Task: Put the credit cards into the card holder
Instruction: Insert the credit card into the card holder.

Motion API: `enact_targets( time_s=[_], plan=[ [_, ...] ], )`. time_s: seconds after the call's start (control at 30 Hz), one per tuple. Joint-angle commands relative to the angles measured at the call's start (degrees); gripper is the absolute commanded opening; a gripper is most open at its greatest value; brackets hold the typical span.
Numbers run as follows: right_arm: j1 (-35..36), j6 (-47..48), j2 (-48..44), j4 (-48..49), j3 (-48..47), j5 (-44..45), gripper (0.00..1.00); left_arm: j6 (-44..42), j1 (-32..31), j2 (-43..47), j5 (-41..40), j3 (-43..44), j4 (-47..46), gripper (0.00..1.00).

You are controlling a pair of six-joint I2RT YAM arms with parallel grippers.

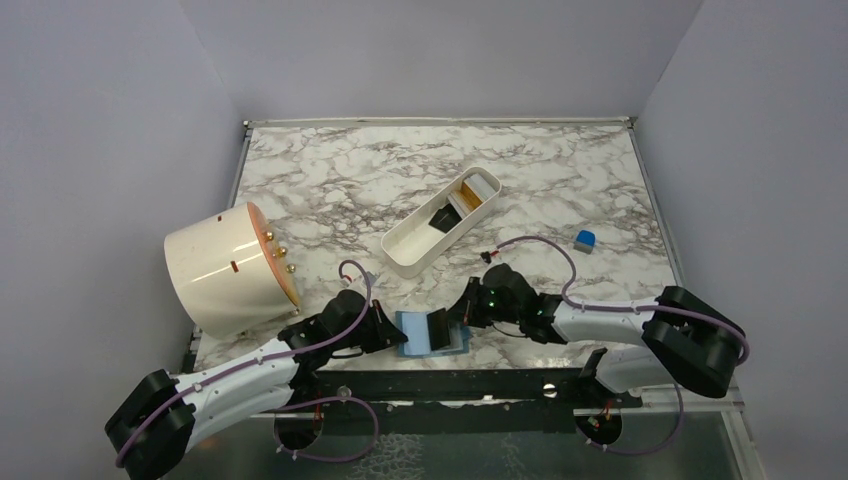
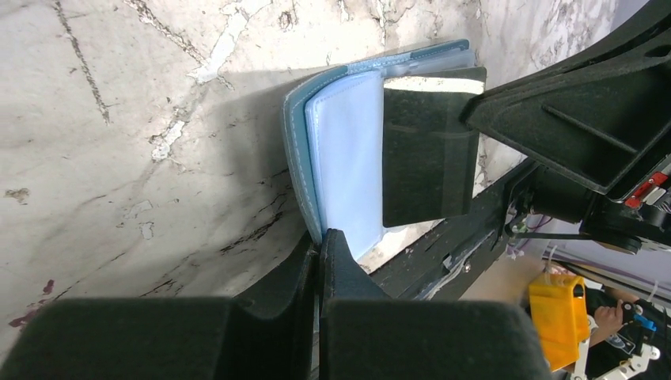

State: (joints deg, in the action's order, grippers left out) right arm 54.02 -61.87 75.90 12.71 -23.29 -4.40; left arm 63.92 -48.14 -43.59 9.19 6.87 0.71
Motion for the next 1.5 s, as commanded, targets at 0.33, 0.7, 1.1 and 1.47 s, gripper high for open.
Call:
enact_targets(
  time_s=[0.33,0.7,1.1,1.47],
  plan=[
    [0.4,1.3,2.8,6.6,3.2,-2.3,0.01,-1.8,-0.3,-1.0,-2.4,-0.5,0.2,0.11],
    [0.4,1.4,2.6,8.2,5.4,-1.6,0.01,-1.1,-0.2,2.9,-3.7,0.1,3.4,0.25],
    [0.4,0.7,2.9,5.2,6.1,0.8,0.01,-0.3,-0.3,5.4,-4.9,0.2,6.1,0.12],
    [0.4,0.7,-3.5,9.0,6.5,-2.7,0.01,-2.7,-0.2,2.7,-3.6,-0.4,2.2,0.0]
  ],
)
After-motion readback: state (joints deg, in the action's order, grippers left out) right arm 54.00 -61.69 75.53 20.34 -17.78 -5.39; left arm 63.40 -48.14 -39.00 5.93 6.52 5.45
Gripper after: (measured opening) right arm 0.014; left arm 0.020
